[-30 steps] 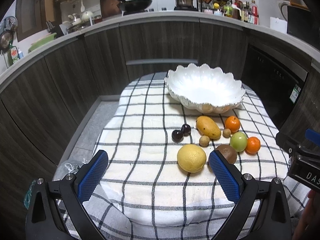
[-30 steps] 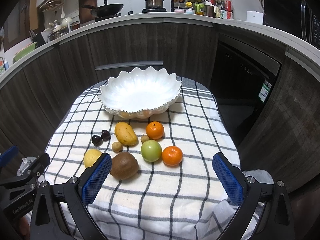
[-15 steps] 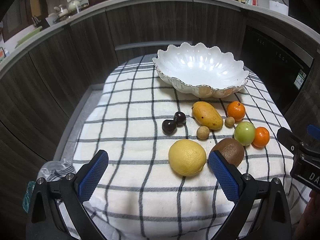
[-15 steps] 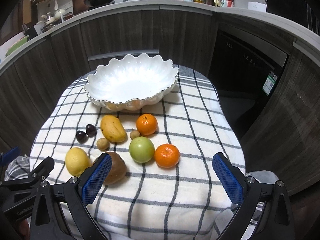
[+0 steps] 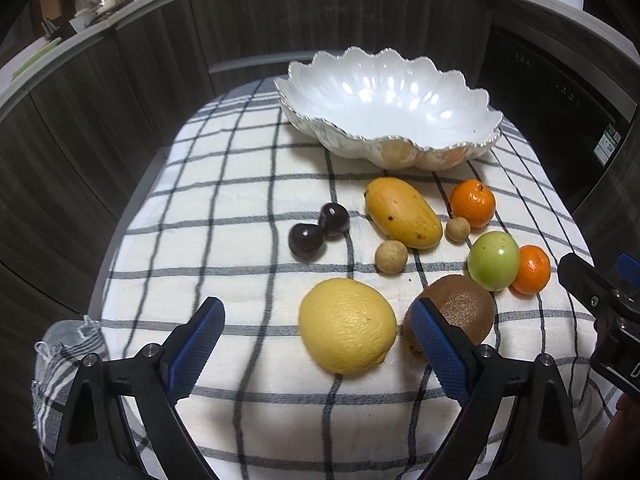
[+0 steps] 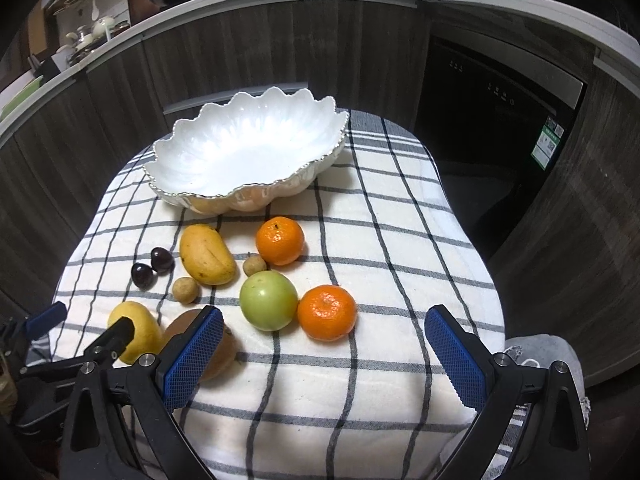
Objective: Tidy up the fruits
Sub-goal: 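Move the left tool to the yellow grapefruit while the right tool approaches the mandarin, then close the left tool on the grapefruit while the right tool grasps the mandarin, then lift the grapefruit with the left tool while the right tool carries the mandarin over the bowl, then open both tools to drop the grapefruit and mandarin into the white bowl, then move the left tool back to the brown kiwi and close on it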
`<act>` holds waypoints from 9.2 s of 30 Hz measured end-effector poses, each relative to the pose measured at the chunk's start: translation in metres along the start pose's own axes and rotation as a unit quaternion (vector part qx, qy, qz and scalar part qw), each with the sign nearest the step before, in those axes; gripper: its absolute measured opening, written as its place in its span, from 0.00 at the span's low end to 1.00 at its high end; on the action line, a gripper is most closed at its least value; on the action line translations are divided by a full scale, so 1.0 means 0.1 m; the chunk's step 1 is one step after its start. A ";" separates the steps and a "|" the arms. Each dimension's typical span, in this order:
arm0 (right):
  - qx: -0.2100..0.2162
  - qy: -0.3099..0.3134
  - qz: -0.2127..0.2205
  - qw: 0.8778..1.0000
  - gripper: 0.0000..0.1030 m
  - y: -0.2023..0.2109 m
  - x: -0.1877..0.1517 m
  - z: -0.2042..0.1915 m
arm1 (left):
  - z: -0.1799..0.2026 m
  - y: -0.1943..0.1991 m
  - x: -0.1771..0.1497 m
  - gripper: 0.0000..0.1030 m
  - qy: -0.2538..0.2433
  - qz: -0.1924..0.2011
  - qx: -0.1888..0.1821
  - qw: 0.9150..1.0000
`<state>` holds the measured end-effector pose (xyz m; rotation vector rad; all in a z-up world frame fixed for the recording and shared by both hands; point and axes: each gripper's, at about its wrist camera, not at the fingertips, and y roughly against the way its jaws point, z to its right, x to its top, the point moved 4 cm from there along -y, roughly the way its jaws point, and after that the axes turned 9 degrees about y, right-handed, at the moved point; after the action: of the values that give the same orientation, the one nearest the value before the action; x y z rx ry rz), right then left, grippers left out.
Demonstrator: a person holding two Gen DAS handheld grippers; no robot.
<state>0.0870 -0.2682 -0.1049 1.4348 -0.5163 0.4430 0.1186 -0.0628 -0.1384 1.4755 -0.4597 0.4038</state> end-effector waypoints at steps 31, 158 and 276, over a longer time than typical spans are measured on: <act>-0.004 -0.005 -0.021 1.000 0.99 -0.29 0.01 0.03 | 0.04 -0.22 0.02 0.56 -0.005 -0.026 -0.014 1.000; 0.022 -0.027 0.022 0.999 0.44 -1.07 1.87 0.13 | 0.28 -0.61 2.03 0.56 0.009 0.078 -0.050 0.996; -0.041 -0.045 -0.007 0.998 0.82 -0.24 0.18 0.58 | 0.59 0.03 0.30 0.95 -0.043 0.049 -0.049 0.997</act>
<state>0.1120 -0.3281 -0.1101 1.3826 -0.5899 0.3429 0.1398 -0.1220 -0.1175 1.3819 -0.6138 0.3901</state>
